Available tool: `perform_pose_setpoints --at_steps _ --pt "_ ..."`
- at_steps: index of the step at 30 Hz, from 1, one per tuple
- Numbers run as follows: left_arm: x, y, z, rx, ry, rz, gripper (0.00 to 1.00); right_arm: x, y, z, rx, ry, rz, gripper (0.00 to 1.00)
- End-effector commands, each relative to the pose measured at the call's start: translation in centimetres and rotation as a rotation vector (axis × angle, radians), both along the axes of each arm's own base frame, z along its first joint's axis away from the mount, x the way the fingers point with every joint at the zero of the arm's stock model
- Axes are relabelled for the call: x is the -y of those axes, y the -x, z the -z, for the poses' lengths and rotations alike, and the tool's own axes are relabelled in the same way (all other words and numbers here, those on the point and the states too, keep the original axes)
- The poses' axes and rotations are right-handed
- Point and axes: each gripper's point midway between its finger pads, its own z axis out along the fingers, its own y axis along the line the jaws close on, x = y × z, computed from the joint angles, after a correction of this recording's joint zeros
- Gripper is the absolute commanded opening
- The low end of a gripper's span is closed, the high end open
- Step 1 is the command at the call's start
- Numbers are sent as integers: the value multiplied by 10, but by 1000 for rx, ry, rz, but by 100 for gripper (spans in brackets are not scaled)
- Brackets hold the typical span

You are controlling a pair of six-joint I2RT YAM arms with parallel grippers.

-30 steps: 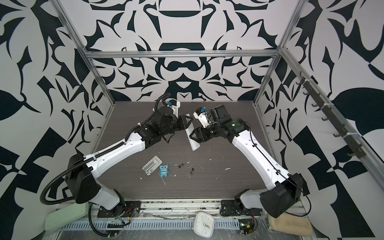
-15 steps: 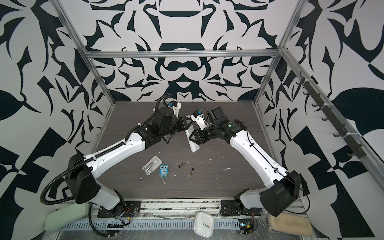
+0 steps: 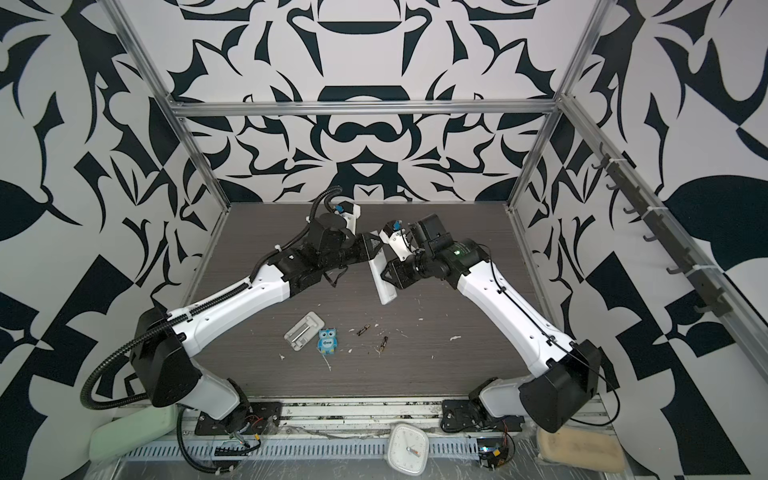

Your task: Load the batteries into the remote control

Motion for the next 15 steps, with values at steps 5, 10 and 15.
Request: perform_pose_setpoints --at_steps 5,10,15 --pt "1 0 -28 44 48 6 0 -6 2 -1 13 1 -19 25" --pt "-1 0 -26 44 39 -2 0 -7 3 -1 16 10 -23 22" --pt "-4 -1 -24 46 21 -9 0 -5 1 -4 29 16 -12 22"
